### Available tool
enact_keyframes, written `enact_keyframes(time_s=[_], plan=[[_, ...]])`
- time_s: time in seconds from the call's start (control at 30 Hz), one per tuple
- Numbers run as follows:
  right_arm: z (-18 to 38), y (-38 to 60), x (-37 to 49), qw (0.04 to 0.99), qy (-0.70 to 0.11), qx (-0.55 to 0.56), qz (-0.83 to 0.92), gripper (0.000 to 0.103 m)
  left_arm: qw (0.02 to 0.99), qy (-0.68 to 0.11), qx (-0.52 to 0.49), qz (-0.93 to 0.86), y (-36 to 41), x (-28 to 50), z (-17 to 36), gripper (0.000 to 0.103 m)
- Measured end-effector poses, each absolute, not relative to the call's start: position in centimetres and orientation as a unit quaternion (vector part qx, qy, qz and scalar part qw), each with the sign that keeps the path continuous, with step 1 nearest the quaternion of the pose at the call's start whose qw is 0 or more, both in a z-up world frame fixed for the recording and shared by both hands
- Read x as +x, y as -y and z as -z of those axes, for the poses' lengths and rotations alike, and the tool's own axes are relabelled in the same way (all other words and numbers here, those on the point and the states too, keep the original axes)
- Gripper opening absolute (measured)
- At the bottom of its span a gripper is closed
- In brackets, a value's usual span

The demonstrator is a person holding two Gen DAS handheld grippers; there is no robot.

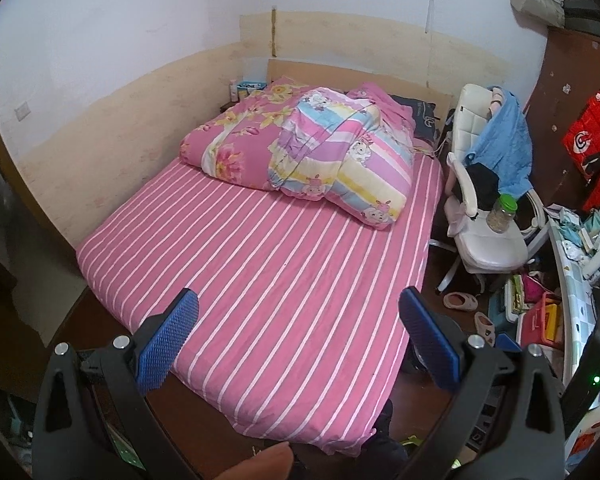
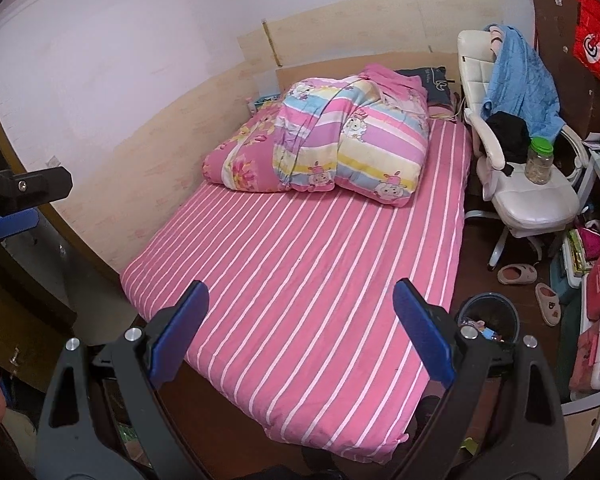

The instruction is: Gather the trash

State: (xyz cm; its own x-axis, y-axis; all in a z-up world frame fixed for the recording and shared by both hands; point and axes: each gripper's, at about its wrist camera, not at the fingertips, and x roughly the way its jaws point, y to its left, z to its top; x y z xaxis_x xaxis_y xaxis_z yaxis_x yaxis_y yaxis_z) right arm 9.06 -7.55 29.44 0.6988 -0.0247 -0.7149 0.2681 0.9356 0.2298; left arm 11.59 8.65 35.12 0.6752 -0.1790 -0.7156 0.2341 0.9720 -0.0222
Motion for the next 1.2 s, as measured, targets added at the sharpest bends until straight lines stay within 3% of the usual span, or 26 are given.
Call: enact_keyframes(time_s=[0.6, 1.2], plan=[[-27.1, 11.0, 13.9, 0.891, -0.423, 0.158, 0.051, 0.092, 0.896, -0.437, 0.025, 0.074, -5.5, 16.8, -32.4, 0.097], [-24.1, 19.6, 21.2, 0.858, -0.496, 0.130, -0.016, 0.092, 0.843, -0.538, -0.008, 0.020, 2.5, 22.3, -25.6, 0.097]])
